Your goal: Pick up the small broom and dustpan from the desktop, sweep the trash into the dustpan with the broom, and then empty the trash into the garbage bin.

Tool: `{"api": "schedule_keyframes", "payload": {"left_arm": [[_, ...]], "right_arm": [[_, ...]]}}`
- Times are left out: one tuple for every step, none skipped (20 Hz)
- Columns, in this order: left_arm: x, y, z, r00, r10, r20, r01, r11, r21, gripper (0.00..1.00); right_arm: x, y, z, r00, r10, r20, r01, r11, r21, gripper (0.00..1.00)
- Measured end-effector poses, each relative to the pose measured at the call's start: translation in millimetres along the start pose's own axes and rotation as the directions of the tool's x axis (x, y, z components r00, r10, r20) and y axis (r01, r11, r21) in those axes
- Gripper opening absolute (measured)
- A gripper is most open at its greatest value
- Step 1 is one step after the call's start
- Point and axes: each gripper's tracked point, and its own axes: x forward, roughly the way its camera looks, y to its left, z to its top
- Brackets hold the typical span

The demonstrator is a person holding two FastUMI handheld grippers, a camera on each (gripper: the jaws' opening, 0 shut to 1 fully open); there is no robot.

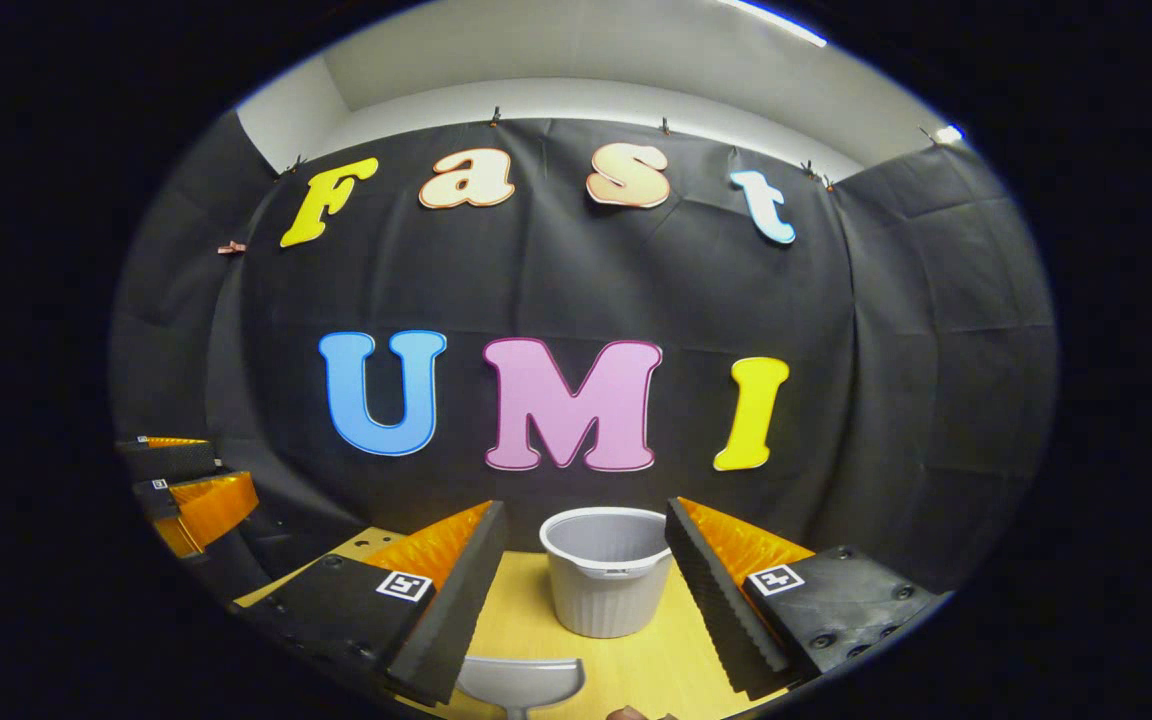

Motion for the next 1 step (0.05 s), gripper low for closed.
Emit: {"api": "schedule_keyframes", "payload": {"left_arm": [[0.0,-4.4,0.3,1.0,0.006,0.002,-0.006,1.0,-0.019,0.97]], "right_arm": [[-7.6,0.6,-1.8,1.0,-0.006,-0.006,0.006,1.0,0.006,0.98]]}}
